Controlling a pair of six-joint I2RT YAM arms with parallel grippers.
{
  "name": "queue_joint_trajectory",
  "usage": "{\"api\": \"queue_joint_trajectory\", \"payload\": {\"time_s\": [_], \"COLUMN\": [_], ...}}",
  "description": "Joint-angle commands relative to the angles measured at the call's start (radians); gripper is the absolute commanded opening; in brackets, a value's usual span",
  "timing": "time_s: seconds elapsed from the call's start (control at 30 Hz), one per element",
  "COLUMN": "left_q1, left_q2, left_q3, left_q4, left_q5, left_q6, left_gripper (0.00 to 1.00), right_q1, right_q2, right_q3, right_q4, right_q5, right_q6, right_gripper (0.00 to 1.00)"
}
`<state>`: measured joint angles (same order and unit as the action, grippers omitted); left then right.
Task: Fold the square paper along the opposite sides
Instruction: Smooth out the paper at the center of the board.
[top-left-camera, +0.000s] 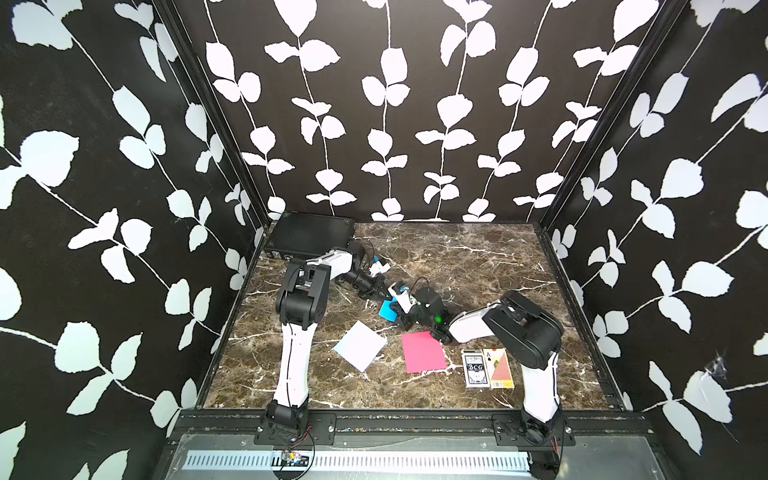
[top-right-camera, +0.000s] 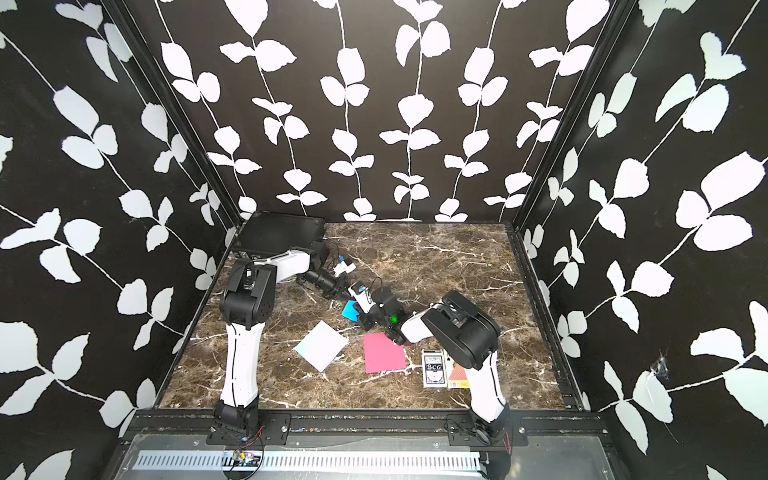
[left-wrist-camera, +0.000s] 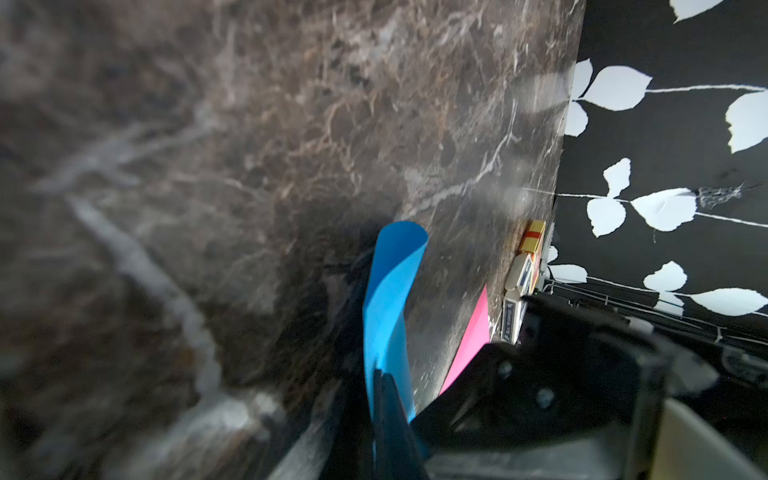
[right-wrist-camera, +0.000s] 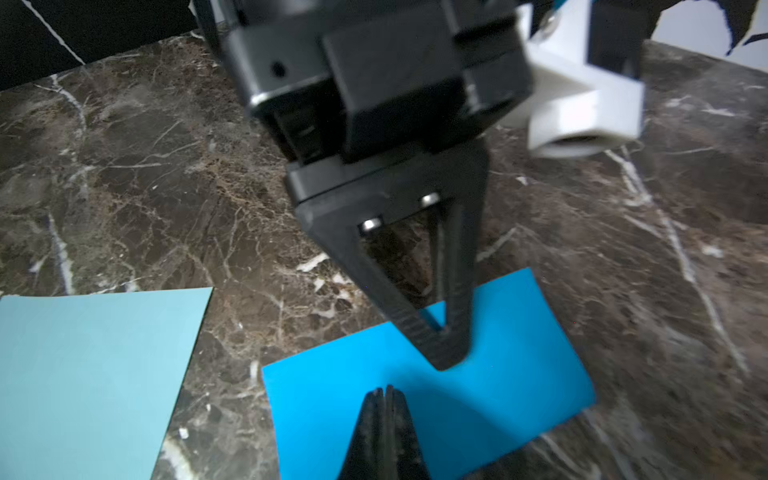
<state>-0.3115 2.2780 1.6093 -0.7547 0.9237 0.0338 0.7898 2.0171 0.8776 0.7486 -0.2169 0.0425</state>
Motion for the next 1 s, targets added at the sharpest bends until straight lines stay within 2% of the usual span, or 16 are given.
{"api": "queue_joint_trajectory", "payload": {"time_s": [0.0,0.1,0.37,0.7,0.97], "left_q1": [0.002,0.003,0.003,0.006,0.016], "left_q2": [0.006,0.011,0.016,0.026,0.029], "left_q3": [-0.012,-0.007,-0.006,-0.005,0.001], "left_q4": [0.015,0.011,-0.009,-0.024,-0.031], "left_q5": [0.020,0.018,0.004,-0.003,-0.002], "left_q6": [-0.008,-0.001,0.016,0.023,0.027], "left_gripper": [0.00,0.00,0.00,0.00,0.00], "right_q1": [0.006,0.006,-0.008,-0.039,-0.018], "right_q2": [0.022,0.035,-0.046,0.029,0.058], "right_q3": [0.038,0.026,-0.007,0.036,-0.035], "right_q4": [0.043,0.042,0.014,0.045,0.035], "right_q5": [-0.009,-0.011,-0.006,-0.023,0.028], "right_q6": [0.010,0.010,0.014,0.071,0.052], "right_gripper": [0.03,0.03,0.03,0.01,0.00]}}
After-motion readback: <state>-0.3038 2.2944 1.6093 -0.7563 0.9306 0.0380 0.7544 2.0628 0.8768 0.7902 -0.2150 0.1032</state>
